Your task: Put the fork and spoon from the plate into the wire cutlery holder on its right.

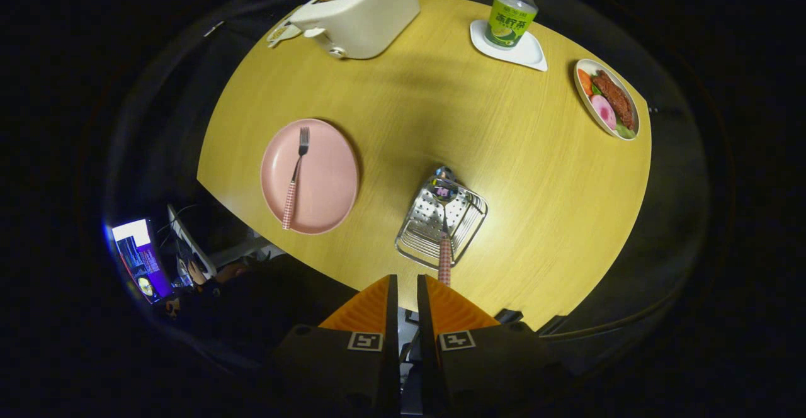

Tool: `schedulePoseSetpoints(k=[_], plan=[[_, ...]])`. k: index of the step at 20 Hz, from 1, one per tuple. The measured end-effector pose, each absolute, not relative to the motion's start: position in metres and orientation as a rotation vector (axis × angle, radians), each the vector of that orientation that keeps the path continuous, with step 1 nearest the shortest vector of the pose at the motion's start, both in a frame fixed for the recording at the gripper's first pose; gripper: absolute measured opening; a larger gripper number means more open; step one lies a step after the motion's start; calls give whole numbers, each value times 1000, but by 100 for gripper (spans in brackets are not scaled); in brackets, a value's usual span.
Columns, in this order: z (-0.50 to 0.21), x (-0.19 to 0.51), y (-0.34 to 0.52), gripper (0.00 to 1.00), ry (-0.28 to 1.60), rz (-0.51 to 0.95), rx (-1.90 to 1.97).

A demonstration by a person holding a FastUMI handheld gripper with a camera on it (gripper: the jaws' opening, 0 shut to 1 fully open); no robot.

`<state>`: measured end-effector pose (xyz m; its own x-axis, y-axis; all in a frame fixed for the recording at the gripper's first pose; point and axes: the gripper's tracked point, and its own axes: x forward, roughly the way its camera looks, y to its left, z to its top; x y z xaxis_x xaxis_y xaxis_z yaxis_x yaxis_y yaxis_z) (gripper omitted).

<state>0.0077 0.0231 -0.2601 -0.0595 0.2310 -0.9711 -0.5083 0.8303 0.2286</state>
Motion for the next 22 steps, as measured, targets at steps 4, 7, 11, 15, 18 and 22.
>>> schedulePoseSetpoints(k=[4, 7, 11, 15, 18, 22], plan=[[-251, -16, 74, 18, 1430, 697, -180], [-252, -36, 120, 18, 1402, 754, -125], [-280, -51, 173, 18, 1394, 785, -60], [-317, -57, 204, 18, 1415, 757, -44], [-338, -56, 223, 25, 1433, 730, -14], [-361, -55, 237, 34, 1451, 688, -10]])
